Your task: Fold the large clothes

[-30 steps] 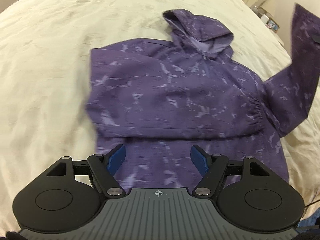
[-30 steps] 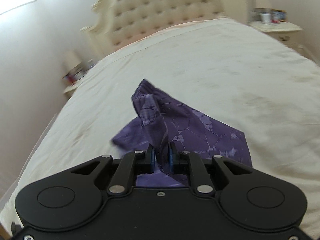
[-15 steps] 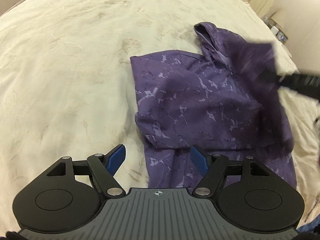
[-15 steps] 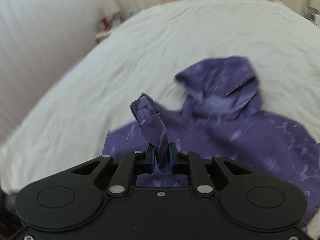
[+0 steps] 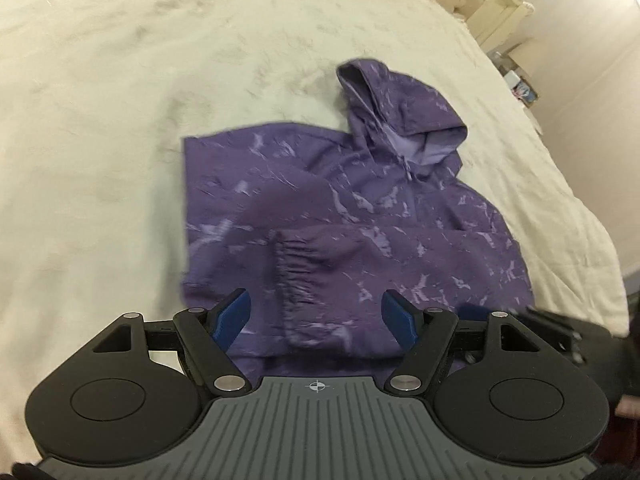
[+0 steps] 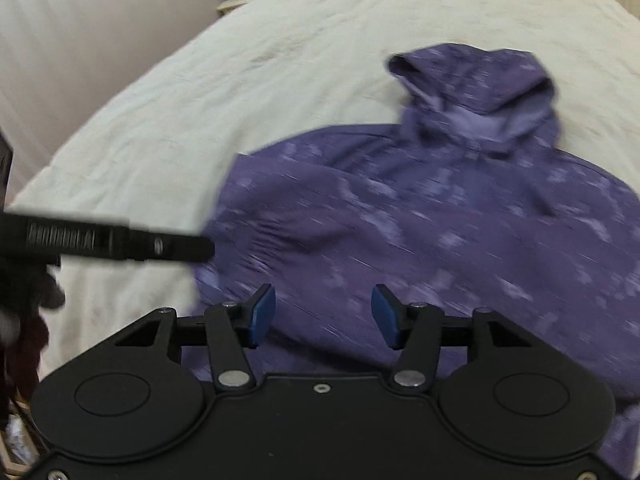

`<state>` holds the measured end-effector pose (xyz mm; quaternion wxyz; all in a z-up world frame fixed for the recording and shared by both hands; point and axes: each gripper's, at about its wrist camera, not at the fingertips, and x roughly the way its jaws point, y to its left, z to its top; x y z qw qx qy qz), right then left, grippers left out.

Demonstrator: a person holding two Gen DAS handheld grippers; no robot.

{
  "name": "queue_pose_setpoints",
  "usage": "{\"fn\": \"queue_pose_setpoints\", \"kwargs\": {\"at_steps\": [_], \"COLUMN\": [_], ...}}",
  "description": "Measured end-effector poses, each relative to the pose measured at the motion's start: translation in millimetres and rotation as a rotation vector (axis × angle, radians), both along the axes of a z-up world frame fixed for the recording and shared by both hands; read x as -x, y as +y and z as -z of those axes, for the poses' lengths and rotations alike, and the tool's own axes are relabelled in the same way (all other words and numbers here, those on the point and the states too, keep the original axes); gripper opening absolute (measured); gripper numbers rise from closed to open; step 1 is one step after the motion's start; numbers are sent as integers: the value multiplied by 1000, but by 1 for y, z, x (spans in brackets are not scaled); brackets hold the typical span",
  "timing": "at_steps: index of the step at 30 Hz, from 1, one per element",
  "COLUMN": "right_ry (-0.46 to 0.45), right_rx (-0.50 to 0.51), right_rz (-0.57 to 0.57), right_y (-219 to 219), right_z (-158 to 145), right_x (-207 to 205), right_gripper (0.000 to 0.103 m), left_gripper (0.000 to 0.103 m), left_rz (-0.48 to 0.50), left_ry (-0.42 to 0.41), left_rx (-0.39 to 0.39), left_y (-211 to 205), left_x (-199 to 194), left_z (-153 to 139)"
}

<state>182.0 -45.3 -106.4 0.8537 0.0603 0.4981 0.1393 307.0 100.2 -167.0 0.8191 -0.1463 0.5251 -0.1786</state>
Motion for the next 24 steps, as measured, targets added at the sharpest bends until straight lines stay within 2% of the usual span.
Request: {"fn": "queue_pose_setpoints", "kwargs": {"at_steps": [6,8,9,10,11,13,15,18,21,24], "right_ry": [51,69,77,86,94,100,113,128,127,115], "right_rx": [40,42,42,39,34,34,7,-56,-124,-191], "right_rz": [140,200,231,266,296,367,441,533,570,565], "right_y": [-64,-86,-97,-108,-117,-139,-160,-185,-199,-203], "right_z": [13,18,20,22,24,26,28,33,38,43], "right_x": [30,40,45,51,55,62,68,72,67,56], "right_gripper": [60,61,61,62,62,63,63,63,63,63], "left_gripper": [71,68,61,31,24,24,24,24,24,24], "left_rz": [25,25,18,8,1,-8,13,33,20,30], "left_ry": [90,136,143,131,121,95,20,-52,-63,-66], "left_rx": [-33,-65,-73,-68,-45,25,54,55,58,10], "left_y": [-34,-42,-44,-45,-44,-44,-48,-55,-59,-64], "left_x": [-15,-21,-22,-22,-23,-23,-21,-21,-24,-26], "left_z": [36,49,52,53,52,44,24,1,-8,-5]}}
